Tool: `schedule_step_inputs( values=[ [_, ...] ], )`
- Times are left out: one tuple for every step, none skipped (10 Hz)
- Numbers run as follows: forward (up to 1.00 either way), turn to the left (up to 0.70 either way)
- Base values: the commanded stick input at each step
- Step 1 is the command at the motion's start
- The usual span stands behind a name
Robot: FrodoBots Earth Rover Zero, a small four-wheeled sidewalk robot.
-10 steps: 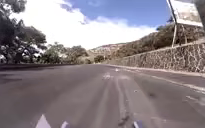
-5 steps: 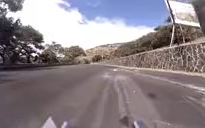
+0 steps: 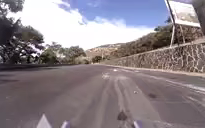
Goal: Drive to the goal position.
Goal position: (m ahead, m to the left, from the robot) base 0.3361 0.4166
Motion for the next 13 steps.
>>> schedule_step_inputs(
  values=[
    [0.7,0.0],
    [0.7,0.0],
    [0.7,0.0],
    [0.7,0.0],
    [0.7,0.0],
    [0.7,0.0],
    [0.7,0.0],
    [0.7,0.0],
    [0.7,0.0],
    [0.7,0.0],
    [0.7,0.0],
    [0.7,0.0],
    [0.7,0.0]
  ],
)
